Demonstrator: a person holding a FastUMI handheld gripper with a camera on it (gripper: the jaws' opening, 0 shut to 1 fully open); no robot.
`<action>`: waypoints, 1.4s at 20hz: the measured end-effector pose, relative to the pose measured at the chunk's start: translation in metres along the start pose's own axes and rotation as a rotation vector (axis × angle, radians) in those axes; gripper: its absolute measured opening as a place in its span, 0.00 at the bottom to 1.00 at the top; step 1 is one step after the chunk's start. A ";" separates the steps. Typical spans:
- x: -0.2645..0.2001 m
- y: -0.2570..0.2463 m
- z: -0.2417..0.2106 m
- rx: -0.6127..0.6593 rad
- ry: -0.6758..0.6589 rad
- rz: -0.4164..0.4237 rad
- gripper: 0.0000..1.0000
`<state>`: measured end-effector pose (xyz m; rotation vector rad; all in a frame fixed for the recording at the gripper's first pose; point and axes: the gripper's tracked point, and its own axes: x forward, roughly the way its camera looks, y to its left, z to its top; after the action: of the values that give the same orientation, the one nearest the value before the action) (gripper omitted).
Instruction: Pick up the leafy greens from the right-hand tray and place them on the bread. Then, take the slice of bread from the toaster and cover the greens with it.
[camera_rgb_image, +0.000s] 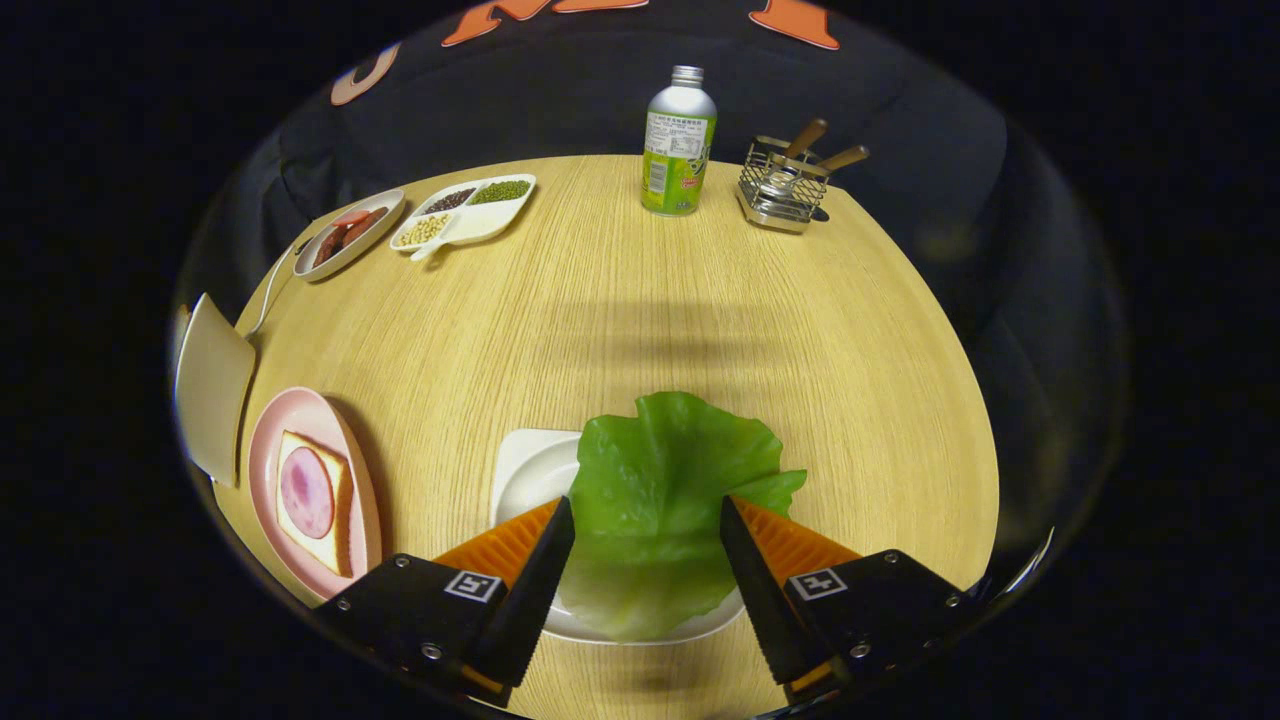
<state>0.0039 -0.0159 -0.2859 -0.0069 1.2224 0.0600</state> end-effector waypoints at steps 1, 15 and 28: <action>0.002 0.000 -0.001 0.007 0.008 0.002 0.87; 0.003 0.024 -0.001 -0.052 -0.023 0.058 0.32; -0.011 0.036 0.000 0.120 -0.049 0.224 0.01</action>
<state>-0.0014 0.0194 -0.2748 0.2353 1.1723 0.1814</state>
